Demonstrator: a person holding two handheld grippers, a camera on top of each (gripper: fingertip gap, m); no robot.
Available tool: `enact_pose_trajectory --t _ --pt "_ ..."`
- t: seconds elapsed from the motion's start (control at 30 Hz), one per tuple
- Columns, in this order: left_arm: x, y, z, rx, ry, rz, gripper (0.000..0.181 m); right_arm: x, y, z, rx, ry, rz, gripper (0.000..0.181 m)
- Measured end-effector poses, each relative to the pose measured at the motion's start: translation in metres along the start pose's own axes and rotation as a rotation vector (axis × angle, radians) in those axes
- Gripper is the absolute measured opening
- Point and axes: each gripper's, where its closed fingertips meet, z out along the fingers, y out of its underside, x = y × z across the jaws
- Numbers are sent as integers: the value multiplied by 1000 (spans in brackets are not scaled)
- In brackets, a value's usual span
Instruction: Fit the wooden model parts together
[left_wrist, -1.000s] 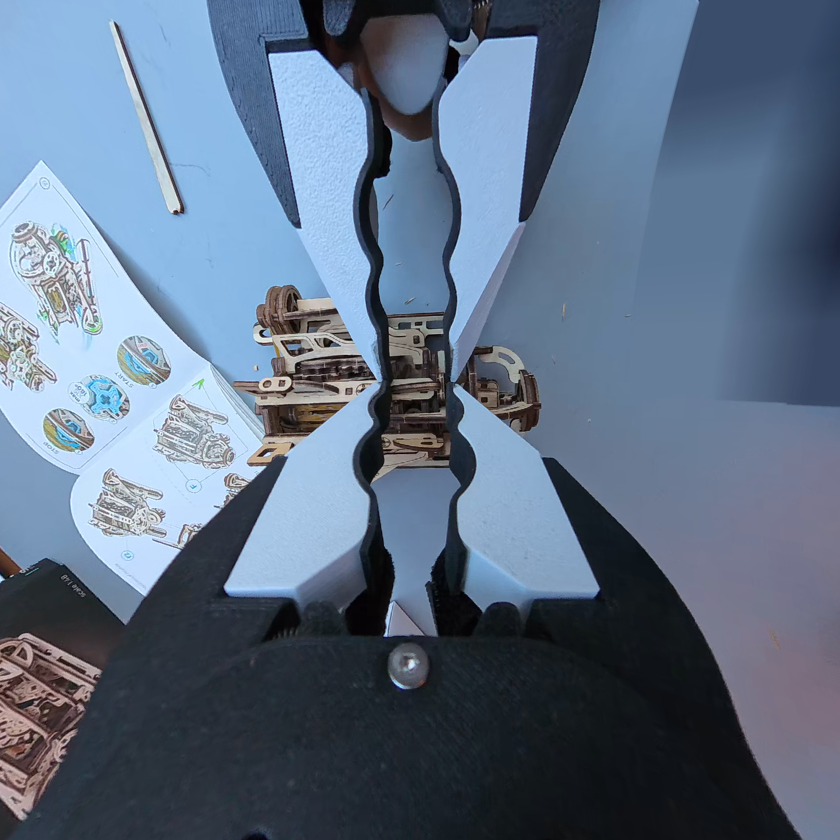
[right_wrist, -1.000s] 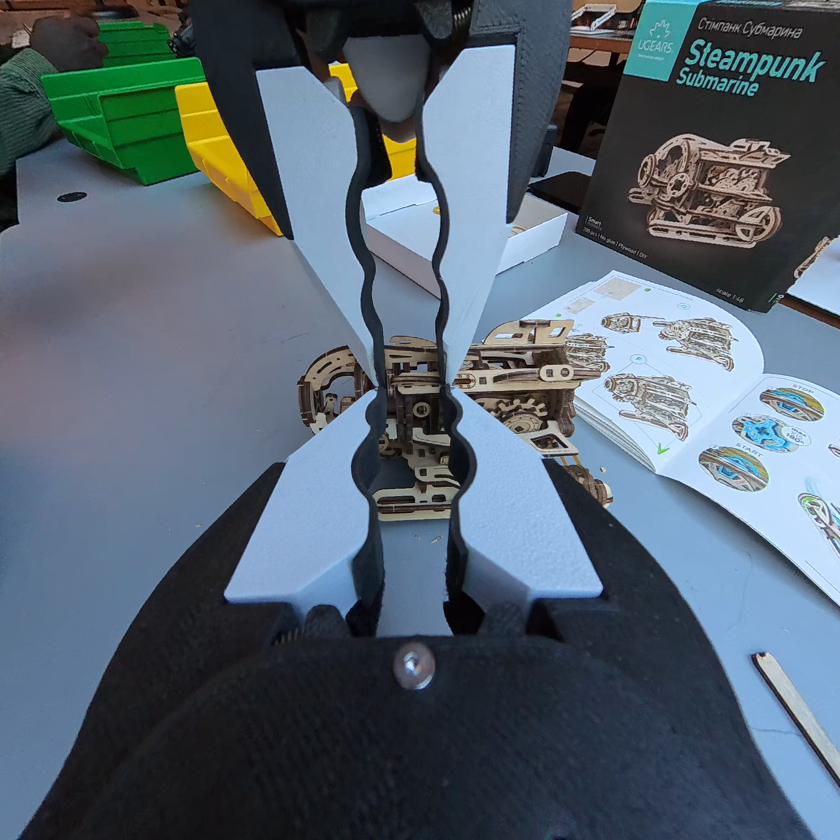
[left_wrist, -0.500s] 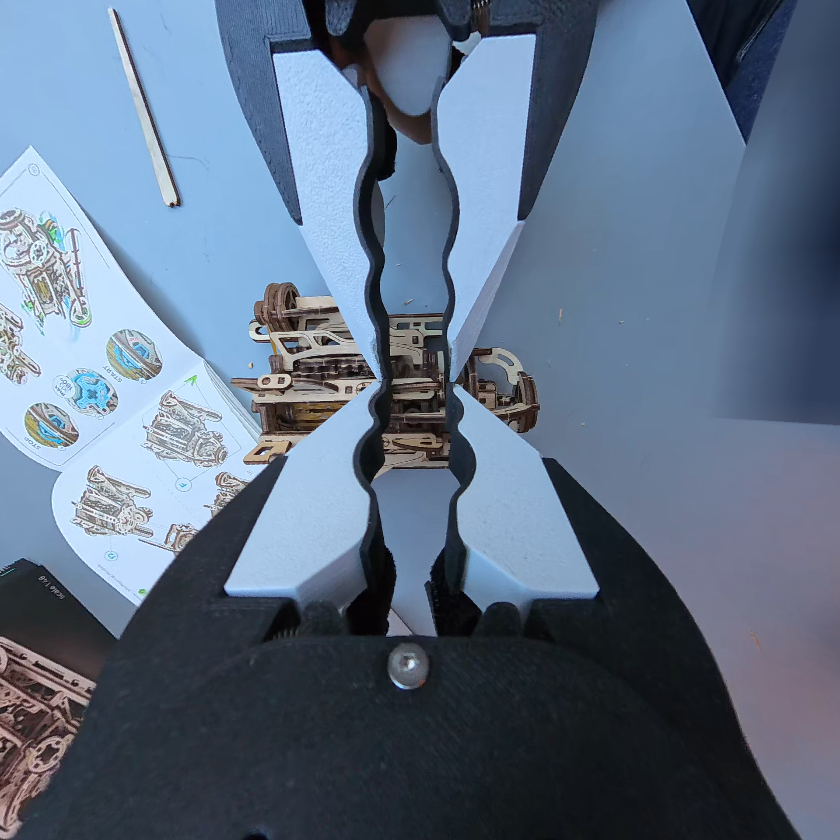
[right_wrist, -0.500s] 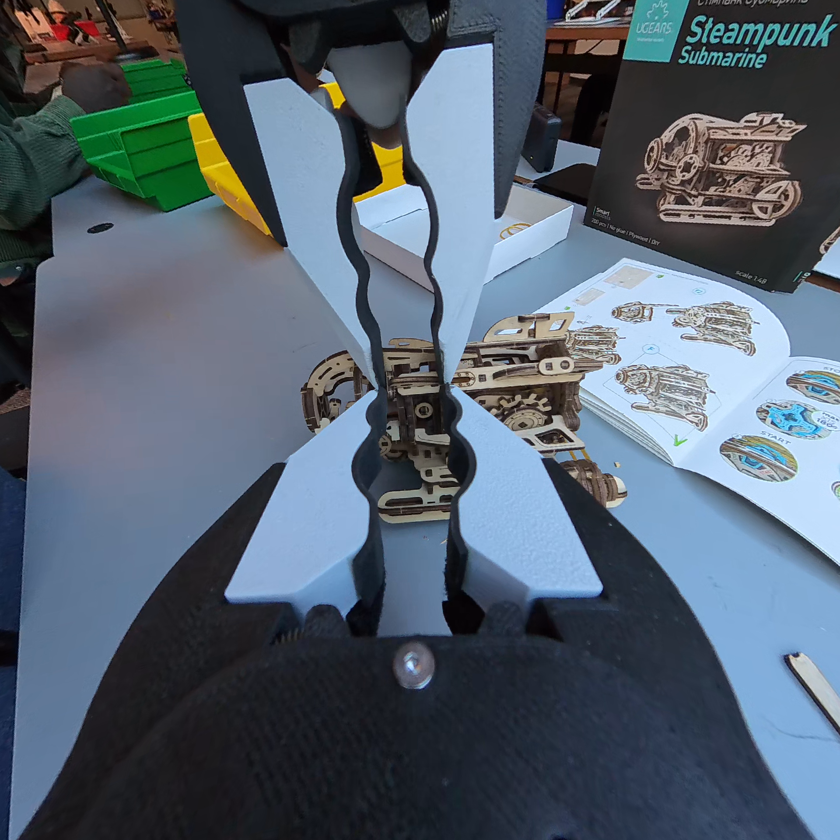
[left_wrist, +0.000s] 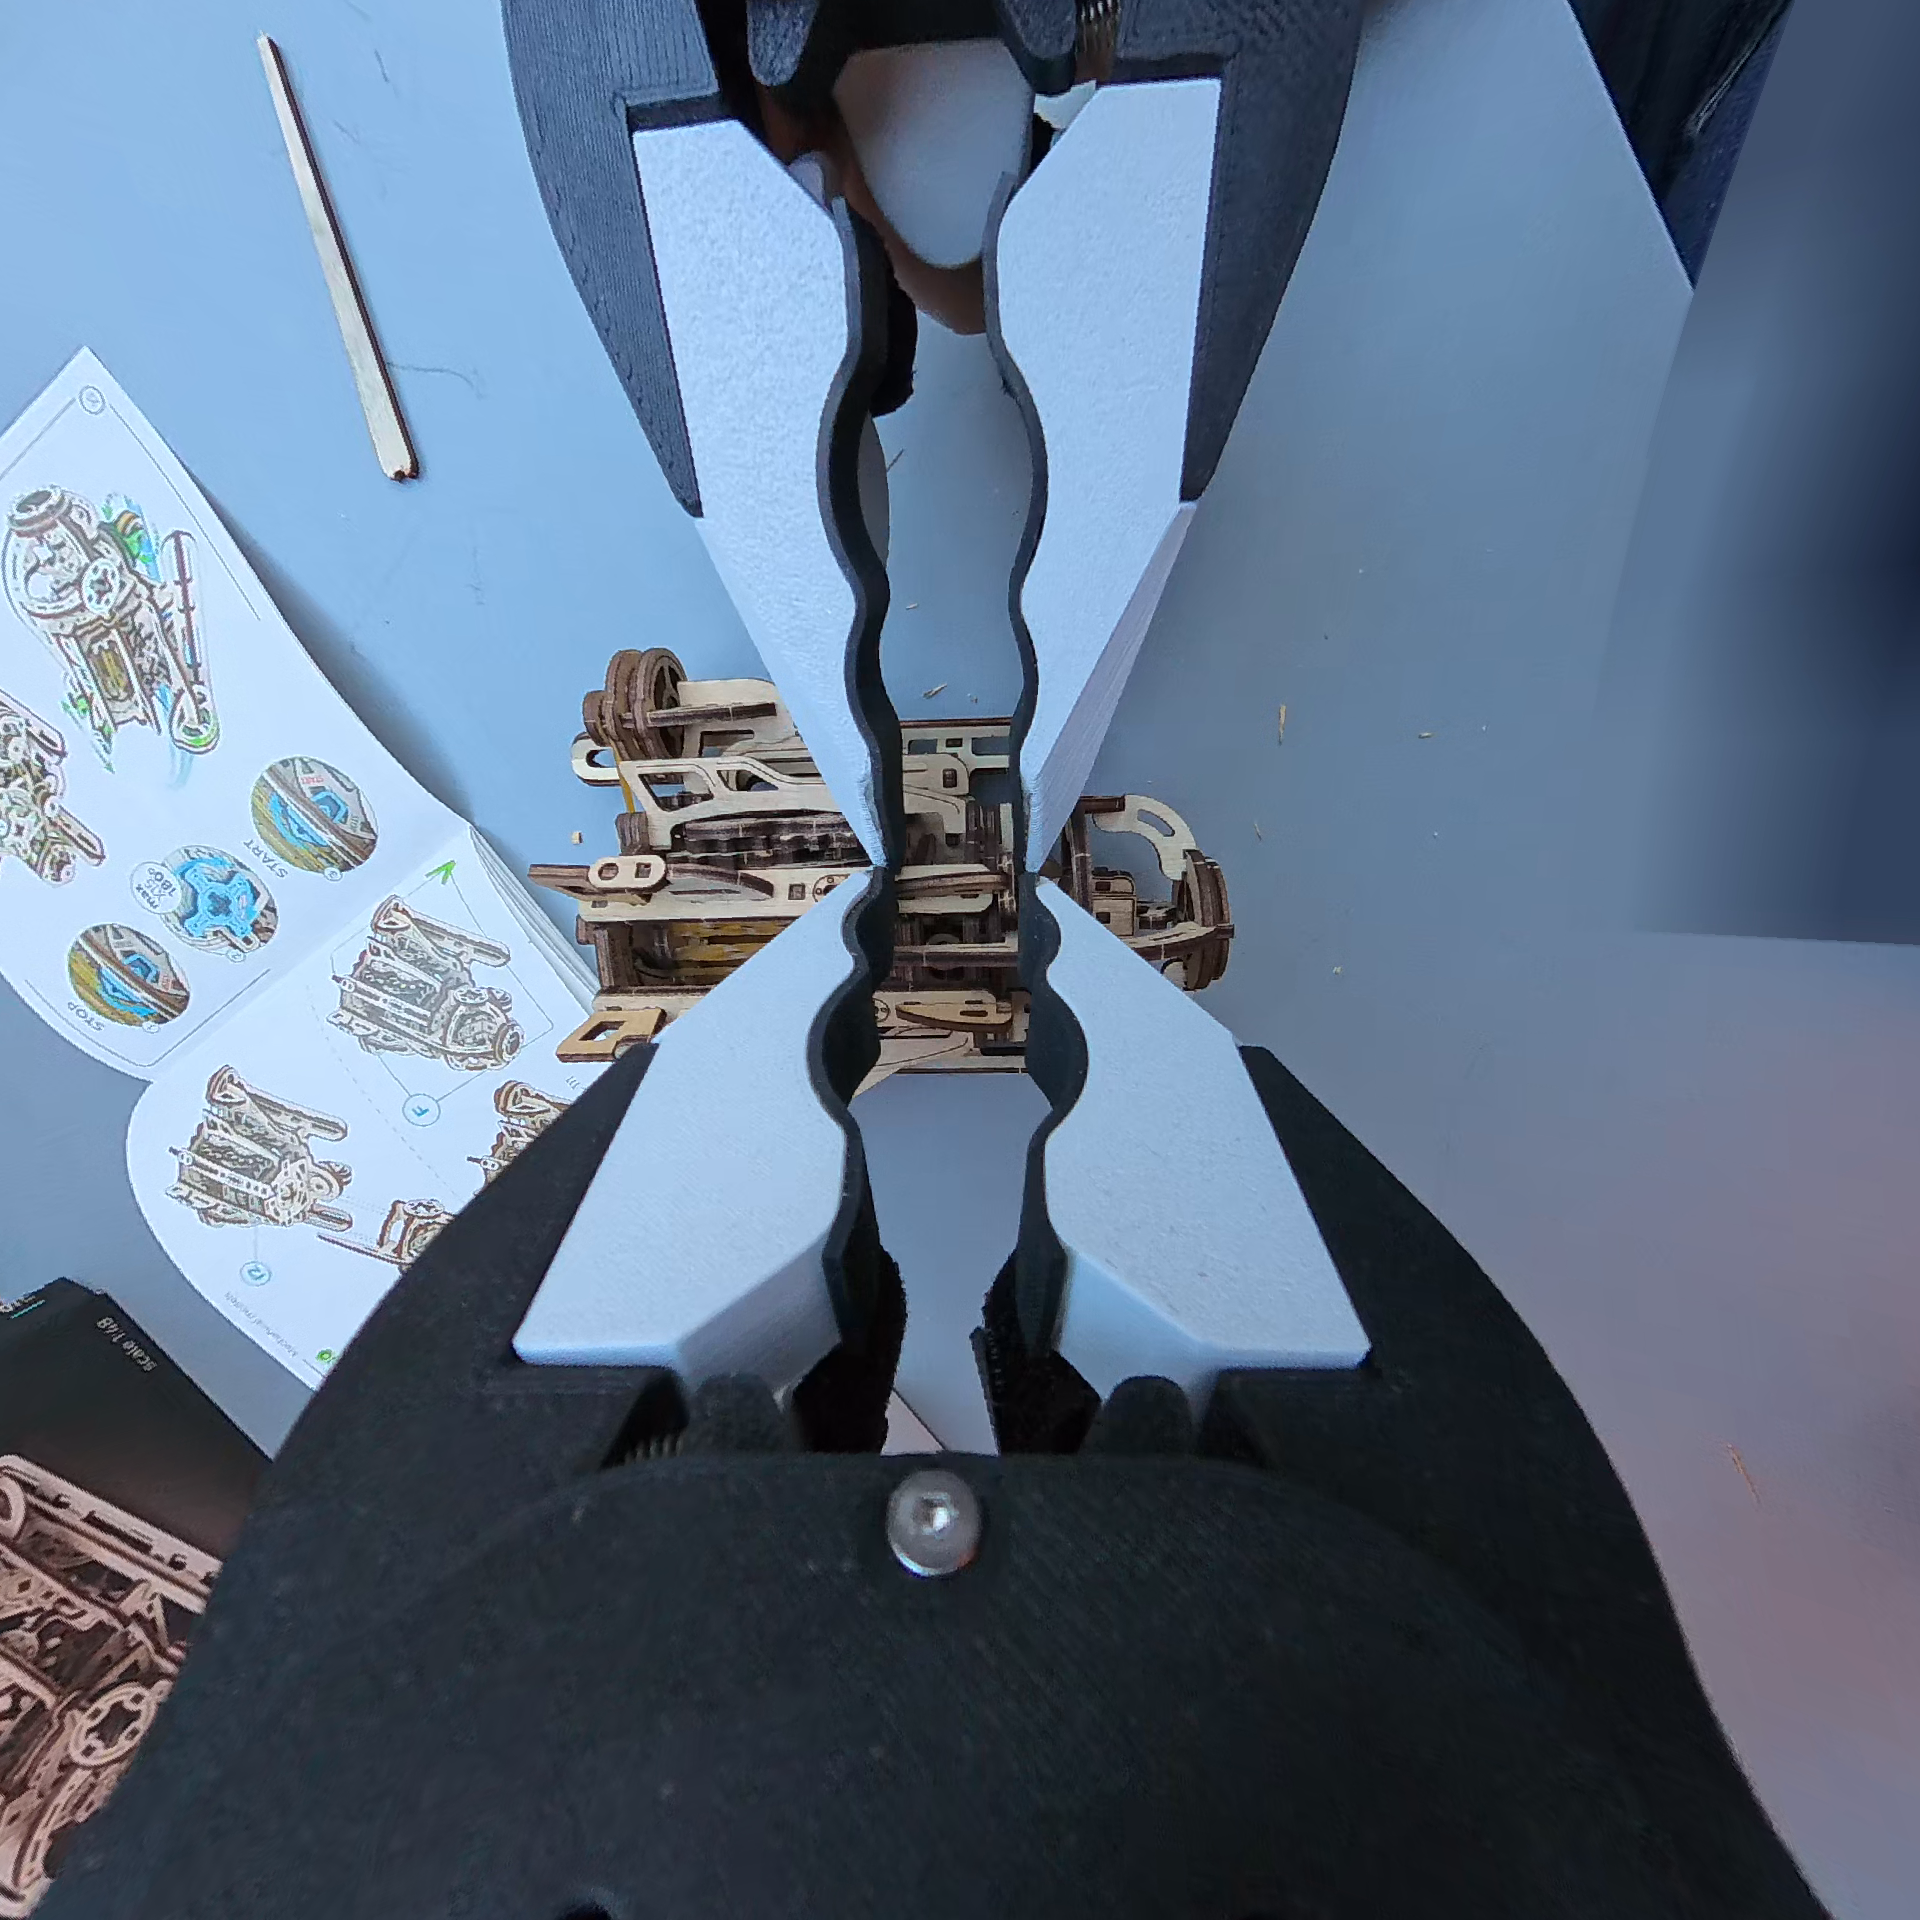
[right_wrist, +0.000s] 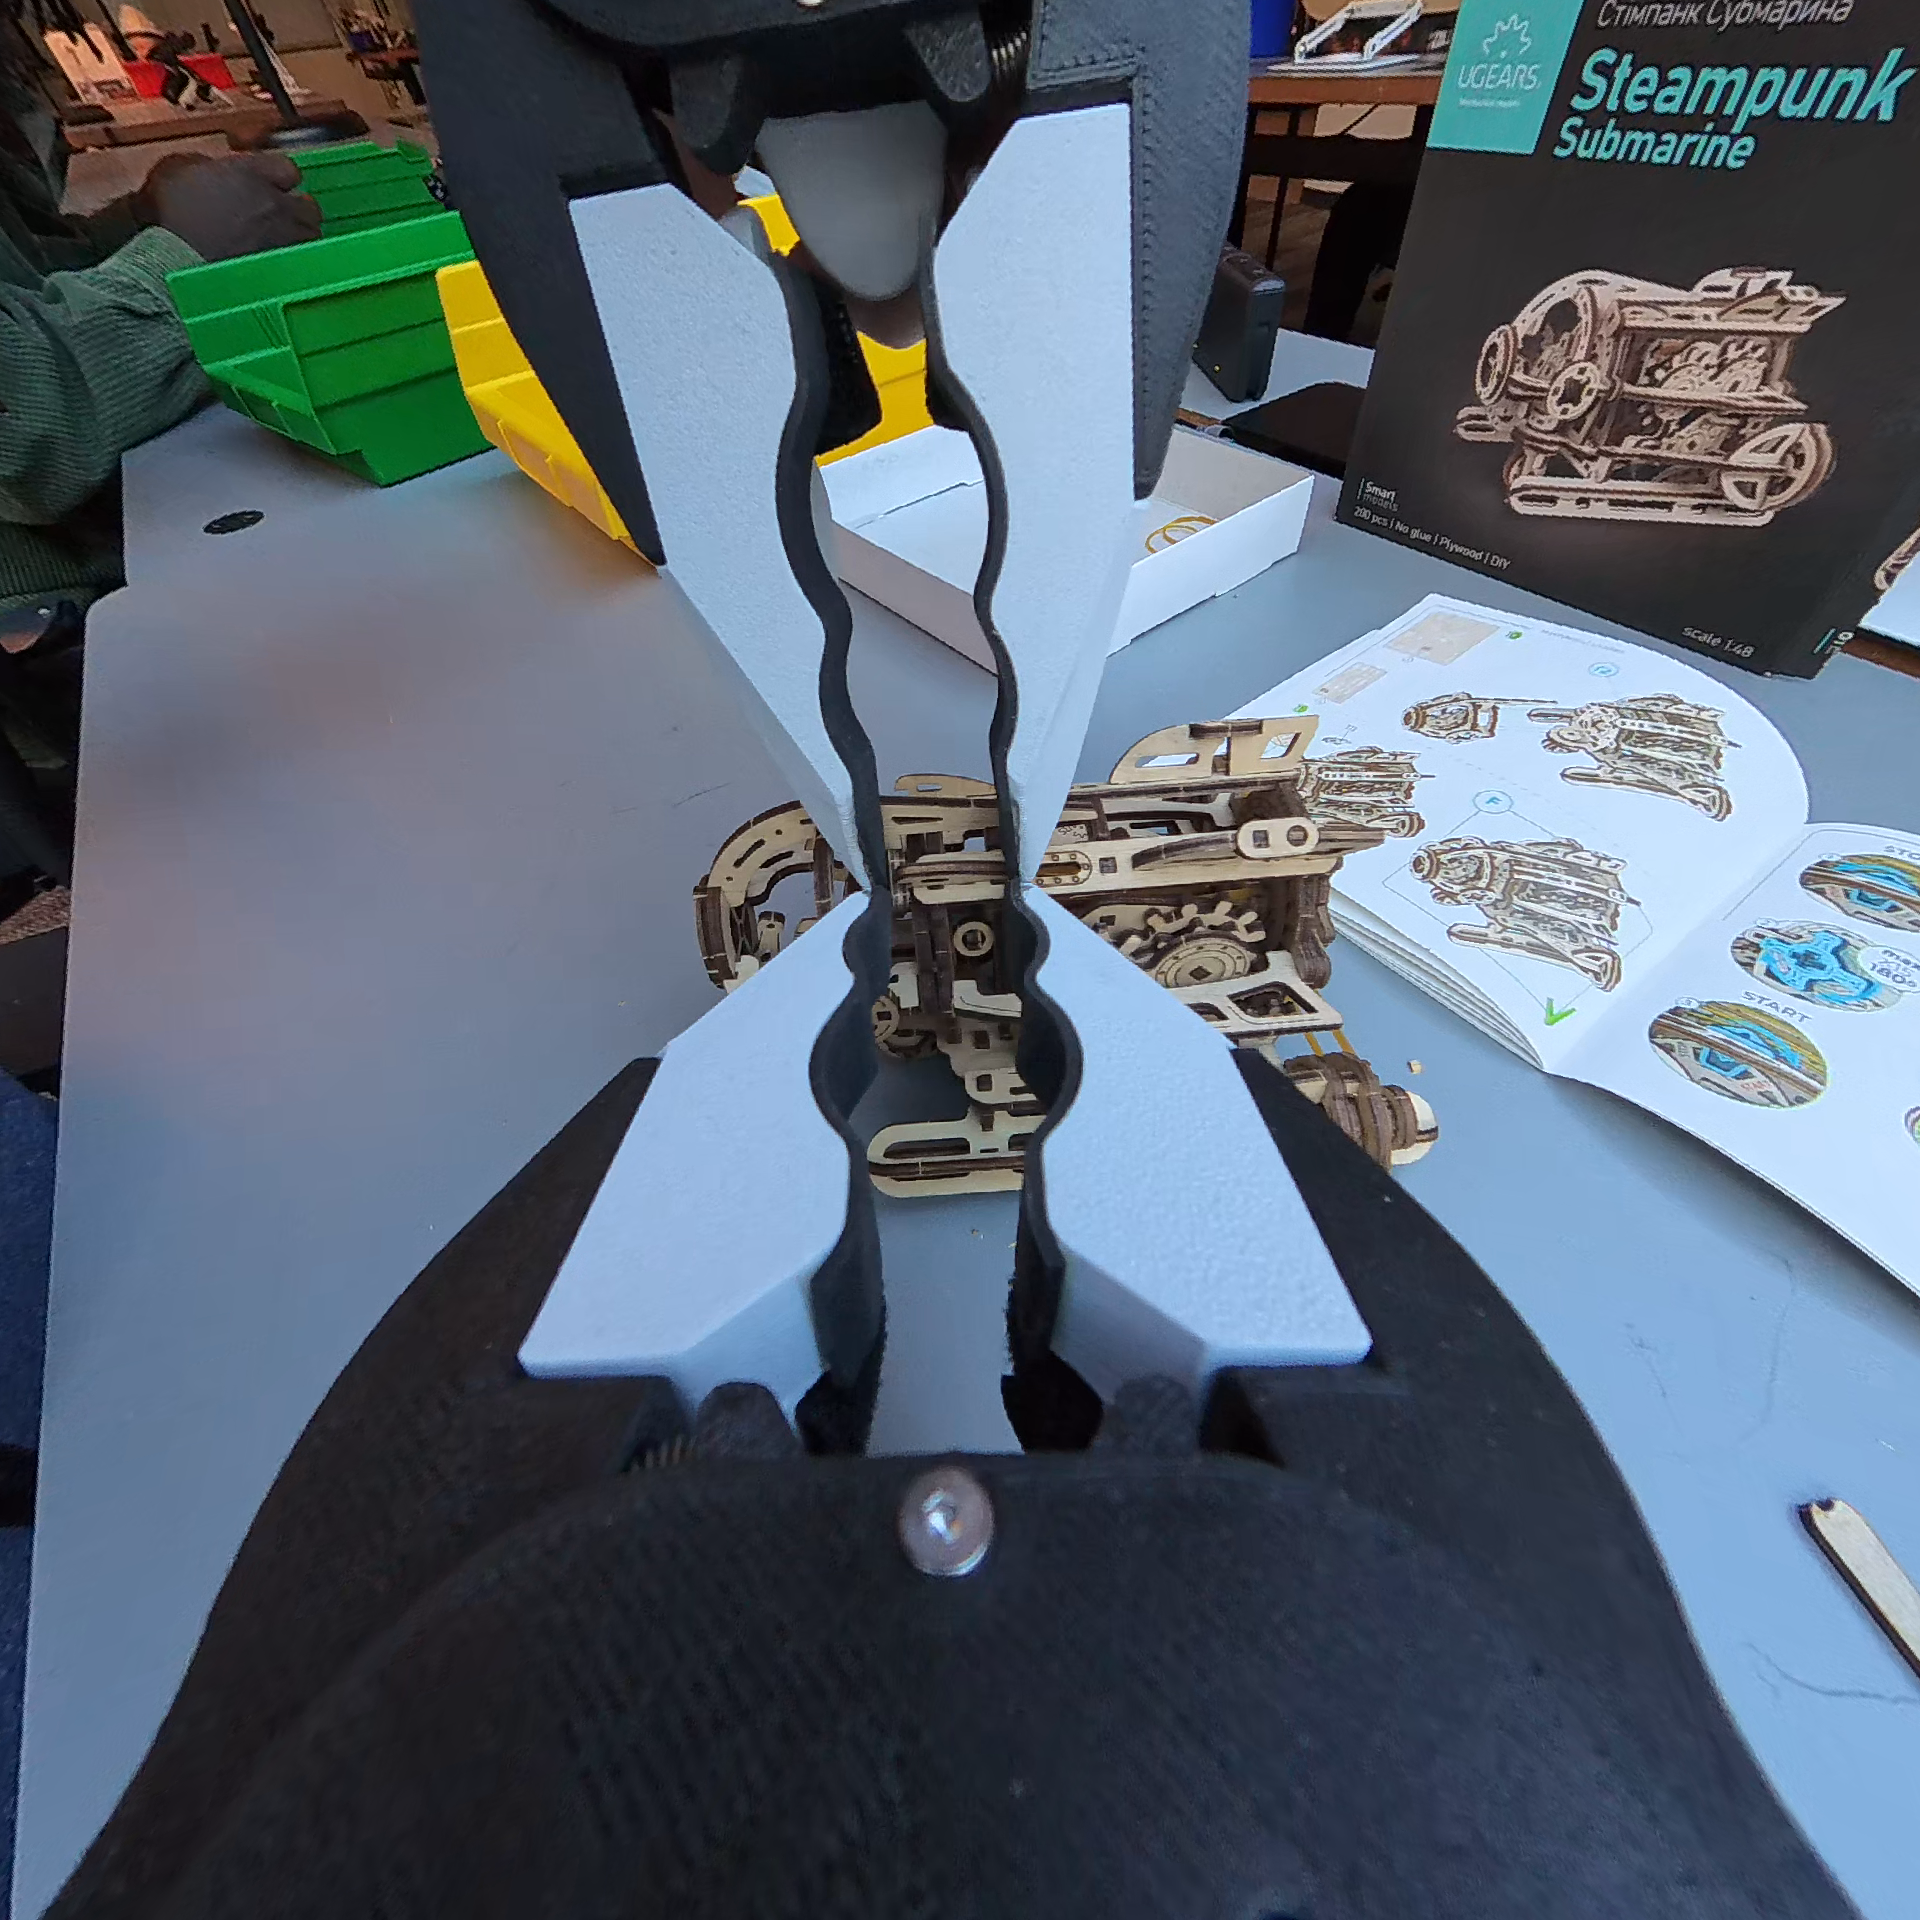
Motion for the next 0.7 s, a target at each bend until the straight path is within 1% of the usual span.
enact_pose_trajectory --t 0.4,0.47,0.5,0.7 --pt "-1 -1 0 7 3 -19 22 0 0 0 4 -11 25 18" --pt "-4 -2 -1 22 -4 -51 22 -1 -2 -2 23 -27 20 9" --pt "-5 -3 -1 30 -5 -58 22 -1 -2 -2 27 -31 18 8" --pt "-3 -3 -2 38 -4 -29 23 -3 0 -2 25 -35 -5 11"
